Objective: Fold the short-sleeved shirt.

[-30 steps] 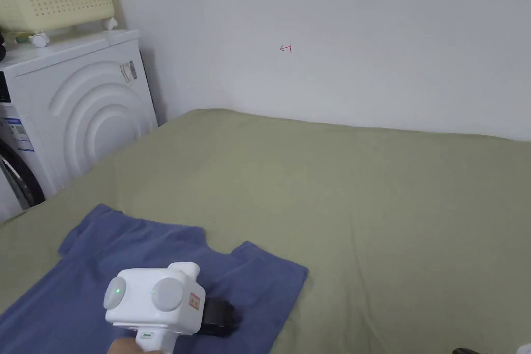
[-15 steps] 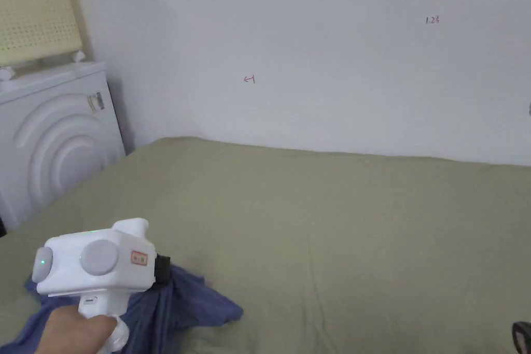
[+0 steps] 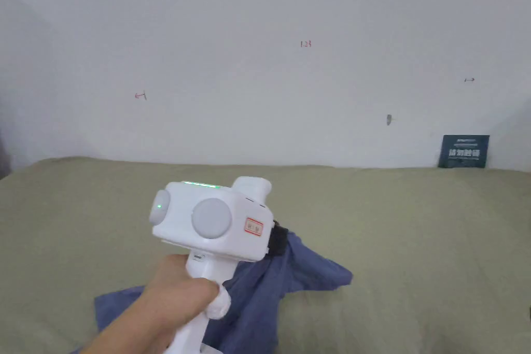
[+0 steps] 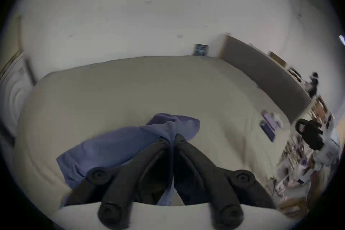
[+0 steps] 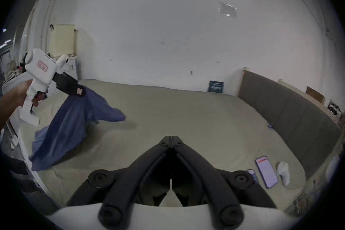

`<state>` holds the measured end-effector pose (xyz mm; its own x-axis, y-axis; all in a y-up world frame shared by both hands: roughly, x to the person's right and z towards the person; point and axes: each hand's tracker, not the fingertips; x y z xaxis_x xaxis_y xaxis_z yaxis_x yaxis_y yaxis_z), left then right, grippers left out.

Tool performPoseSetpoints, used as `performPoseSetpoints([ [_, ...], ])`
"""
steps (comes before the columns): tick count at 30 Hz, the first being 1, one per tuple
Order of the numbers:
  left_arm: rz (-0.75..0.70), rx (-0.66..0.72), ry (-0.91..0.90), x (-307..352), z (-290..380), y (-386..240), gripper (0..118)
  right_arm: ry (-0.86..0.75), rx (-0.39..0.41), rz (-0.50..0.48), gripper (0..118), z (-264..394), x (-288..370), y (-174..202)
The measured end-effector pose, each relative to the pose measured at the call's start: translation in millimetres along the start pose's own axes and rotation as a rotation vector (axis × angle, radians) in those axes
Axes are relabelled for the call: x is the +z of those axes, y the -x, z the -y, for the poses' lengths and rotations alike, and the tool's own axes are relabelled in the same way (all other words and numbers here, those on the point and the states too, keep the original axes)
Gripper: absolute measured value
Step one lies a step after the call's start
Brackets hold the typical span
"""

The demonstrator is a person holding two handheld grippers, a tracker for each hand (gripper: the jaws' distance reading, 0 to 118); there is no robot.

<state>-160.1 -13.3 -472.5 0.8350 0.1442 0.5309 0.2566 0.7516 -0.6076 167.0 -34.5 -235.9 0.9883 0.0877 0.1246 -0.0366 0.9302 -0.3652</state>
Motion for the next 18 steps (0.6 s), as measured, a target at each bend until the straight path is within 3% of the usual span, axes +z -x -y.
performPoseSetpoints([
  [3, 0.123, -0.096, 0.001, -33, 3, -79, 4, 0.004, -0.052, 0.064, 0, 12, 19, -29],
  [6, 0.247, -0.101, 0.030, -69, 21, -140, 4, 0.027, -0.079, 0.145, 0, 26, 38, -54],
  [10, 0.293, -0.118, 0.133, -108, 51, -191, 4, 0.059, -0.117, 0.189, 0, 43, 55, -79],
  [12, 0.281, -0.172, 0.146, -120, 66, -204, 10, 0.076, -0.115, 0.216, 0, 48, 62, -87],
  [13, 0.284, -0.185, 0.149, -123, 71, -205, 21, 0.076, -0.118, 0.219, 0, 49, 63, -89],
  [15, 0.340, -0.120, 0.116, -121, 74, -195, 79, 0.075, -0.132, 0.230, 0, 49, 66, -92],
  [16, 0.344, -0.061, 0.098, -115, 74, -187, 96, 0.074, -0.141, 0.228, 0, 46, 65, -93],
  [18, 0.349, 0.023, 0.040, -90, 65, -162, 98, 0.060, -0.144, 0.205, 0, 41, 63, -90],
])
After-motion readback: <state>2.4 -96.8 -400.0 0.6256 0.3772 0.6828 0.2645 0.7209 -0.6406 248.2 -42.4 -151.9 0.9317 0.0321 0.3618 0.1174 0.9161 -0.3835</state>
